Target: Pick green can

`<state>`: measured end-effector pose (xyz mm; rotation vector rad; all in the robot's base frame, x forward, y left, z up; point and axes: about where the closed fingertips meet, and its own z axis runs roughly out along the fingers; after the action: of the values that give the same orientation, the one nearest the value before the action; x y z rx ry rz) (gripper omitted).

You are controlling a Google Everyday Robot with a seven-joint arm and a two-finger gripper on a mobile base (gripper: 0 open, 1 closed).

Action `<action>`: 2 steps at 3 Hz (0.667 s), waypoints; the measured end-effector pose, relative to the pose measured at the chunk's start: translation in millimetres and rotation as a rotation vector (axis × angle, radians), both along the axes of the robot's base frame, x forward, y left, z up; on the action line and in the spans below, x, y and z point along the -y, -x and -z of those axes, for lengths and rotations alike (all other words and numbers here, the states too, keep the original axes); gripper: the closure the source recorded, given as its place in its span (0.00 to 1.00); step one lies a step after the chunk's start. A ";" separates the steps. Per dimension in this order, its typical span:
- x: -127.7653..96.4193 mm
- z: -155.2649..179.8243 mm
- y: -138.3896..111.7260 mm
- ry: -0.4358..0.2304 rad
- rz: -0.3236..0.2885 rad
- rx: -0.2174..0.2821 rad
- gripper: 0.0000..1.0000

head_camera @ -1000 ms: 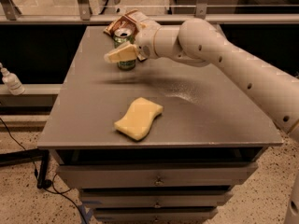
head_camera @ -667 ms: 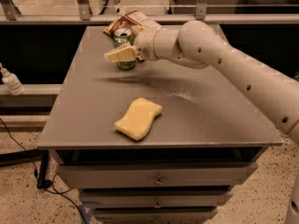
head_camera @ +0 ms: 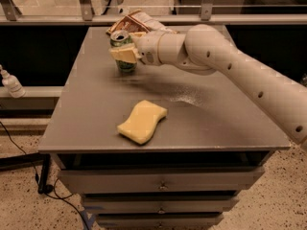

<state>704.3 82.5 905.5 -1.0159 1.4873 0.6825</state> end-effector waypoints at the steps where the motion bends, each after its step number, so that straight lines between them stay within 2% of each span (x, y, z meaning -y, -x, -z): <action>1: -5.5 -18.7 14.7 -0.051 -0.041 0.000 0.85; 2: -16.4 -63.1 38.8 -0.124 -0.117 0.032 1.00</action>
Offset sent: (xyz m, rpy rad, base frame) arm -0.0757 0.0279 0.1286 0.2314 -0.0793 0.2305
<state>665.5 99.0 968.5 -1.0189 1.3484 0.8280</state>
